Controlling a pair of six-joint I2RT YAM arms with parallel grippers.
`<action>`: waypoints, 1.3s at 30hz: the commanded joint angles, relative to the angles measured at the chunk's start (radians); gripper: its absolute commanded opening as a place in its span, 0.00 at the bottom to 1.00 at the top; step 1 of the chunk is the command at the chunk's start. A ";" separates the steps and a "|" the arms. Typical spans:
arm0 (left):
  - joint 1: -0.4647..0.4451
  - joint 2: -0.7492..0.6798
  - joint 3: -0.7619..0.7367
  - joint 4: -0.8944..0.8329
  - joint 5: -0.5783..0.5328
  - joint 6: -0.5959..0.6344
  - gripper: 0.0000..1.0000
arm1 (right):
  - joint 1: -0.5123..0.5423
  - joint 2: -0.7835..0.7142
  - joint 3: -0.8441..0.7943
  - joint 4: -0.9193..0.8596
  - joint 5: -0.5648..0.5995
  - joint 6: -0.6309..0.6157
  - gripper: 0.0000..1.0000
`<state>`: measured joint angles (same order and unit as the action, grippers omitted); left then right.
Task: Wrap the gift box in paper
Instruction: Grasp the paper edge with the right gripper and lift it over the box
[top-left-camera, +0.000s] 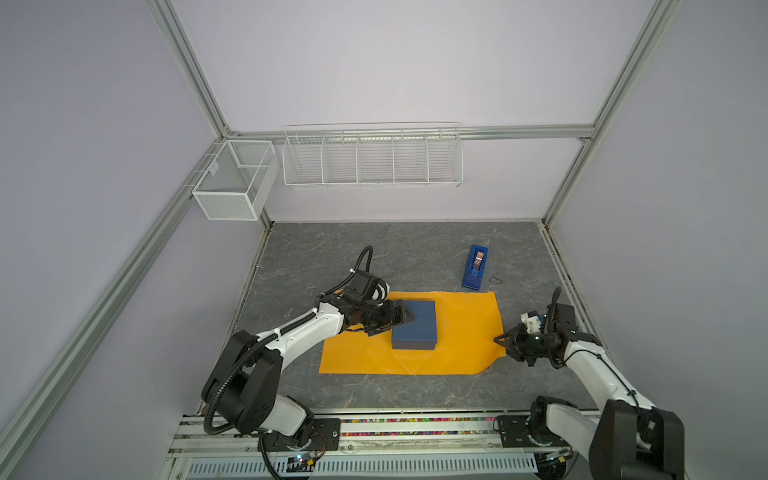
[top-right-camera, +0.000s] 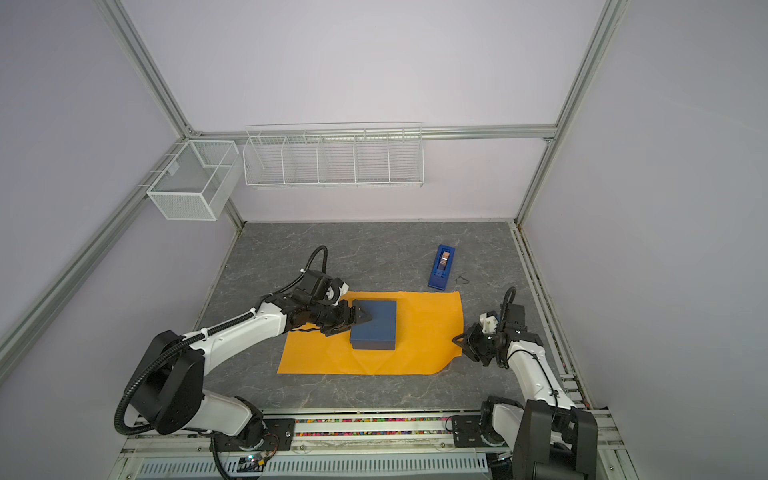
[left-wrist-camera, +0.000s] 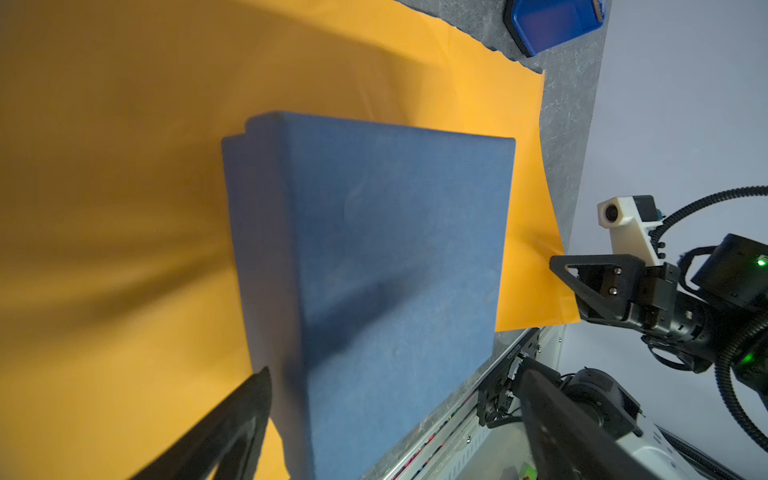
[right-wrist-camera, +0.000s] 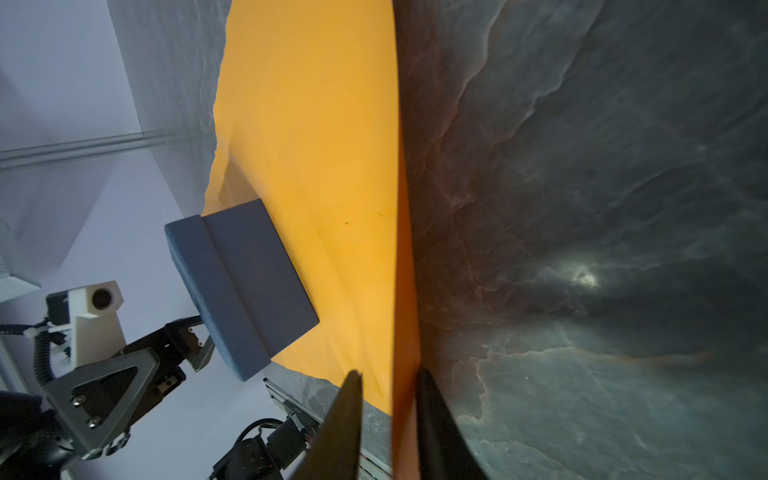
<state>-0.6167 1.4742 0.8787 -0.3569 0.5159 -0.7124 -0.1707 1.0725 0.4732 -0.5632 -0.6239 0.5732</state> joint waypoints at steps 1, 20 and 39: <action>-0.003 -0.010 0.031 -0.033 -0.034 0.031 0.93 | 0.036 -0.032 0.033 -0.028 0.030 0.018 0.14; -0.044 -0.039 0.158 0.051 -0.017 -0.044 0.86 | 0.709 0.063 0.336 0.090 0.255 0.153 0.07; -0.124 0.046 0.177 0.063 -0.177 -0.118 0.57 | 0.965 0.293 0.470 0.189 0.295 0.183 0.07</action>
<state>-0.7345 1.5146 1.0248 -0.2558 0.4137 -0.8322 0.7826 1.3560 0.9195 -0.3878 -0.3367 0.7441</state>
